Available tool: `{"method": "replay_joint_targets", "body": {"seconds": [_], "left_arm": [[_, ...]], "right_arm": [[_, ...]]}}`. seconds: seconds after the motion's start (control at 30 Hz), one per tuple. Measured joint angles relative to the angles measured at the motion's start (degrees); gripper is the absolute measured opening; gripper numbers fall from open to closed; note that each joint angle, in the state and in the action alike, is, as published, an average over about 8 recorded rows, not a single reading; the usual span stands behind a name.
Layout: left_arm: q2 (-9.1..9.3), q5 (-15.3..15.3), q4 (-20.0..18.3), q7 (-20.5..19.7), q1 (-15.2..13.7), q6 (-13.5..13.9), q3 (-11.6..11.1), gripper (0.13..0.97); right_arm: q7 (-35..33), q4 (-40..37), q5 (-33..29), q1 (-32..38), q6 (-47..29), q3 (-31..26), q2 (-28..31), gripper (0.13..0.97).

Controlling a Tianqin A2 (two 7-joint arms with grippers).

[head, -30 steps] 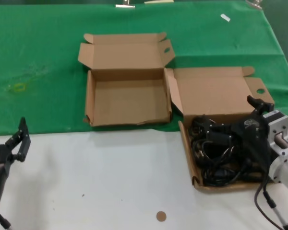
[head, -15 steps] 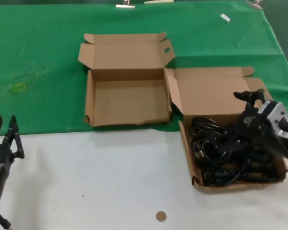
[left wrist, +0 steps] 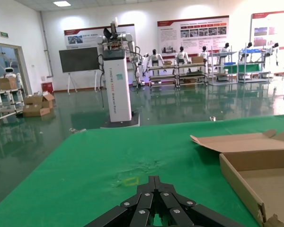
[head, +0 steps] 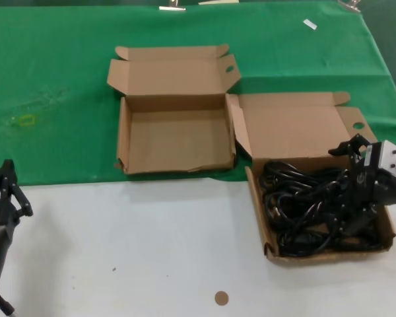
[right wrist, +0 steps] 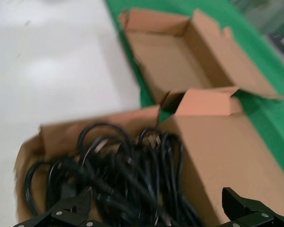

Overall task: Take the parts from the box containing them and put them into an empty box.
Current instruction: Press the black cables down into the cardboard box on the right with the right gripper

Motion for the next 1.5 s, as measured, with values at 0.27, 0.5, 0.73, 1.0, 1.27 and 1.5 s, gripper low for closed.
{"method": "replay_joint_targets", "body": {"seconds": [0.27,0.5,0.73,1.0,1.27,1.5], "left_arm": [[0.0,0.0,0.0,0.0,0.0,0.0,0.0,0.15],[0.0,0.0,0.0,0.0,0.0,0.0,0.0,0.144],[0.0,0.0,0.0,0.0,0.0,0.0,0.0,0.144],[0.0,0.0,0.0,0.0,0.0,0.0,0.0,0.144],[0.0,0.0,0.0,0.0,0.0,0.0,0.0,0.144],[0.0,0.0,0.0,0.0,0.0,0.0,0.0,0.144]], "right_arm": [[-5.9,-7.4,-5.9,1.9,-12.5,5.8,-5.1,0.966],[-8.8,-11.9,-9.7,2.3,-17.4,9.9,-9.2,0.945],[-10.0,-14.0,-12.4,1.6,-20.2,13.2,-11.7,0.889],[-10.0,-14.7,-14.4,0.6,-22.0,16.4,-13.1,0.839],[-9.1,-14.2,-16.1,-0.3,-23.4,18.8,-13.5,0.669],[-8.5,-13.6,-17.0,-1.2,-24.4,20.4,-13.6,0.501]]}}
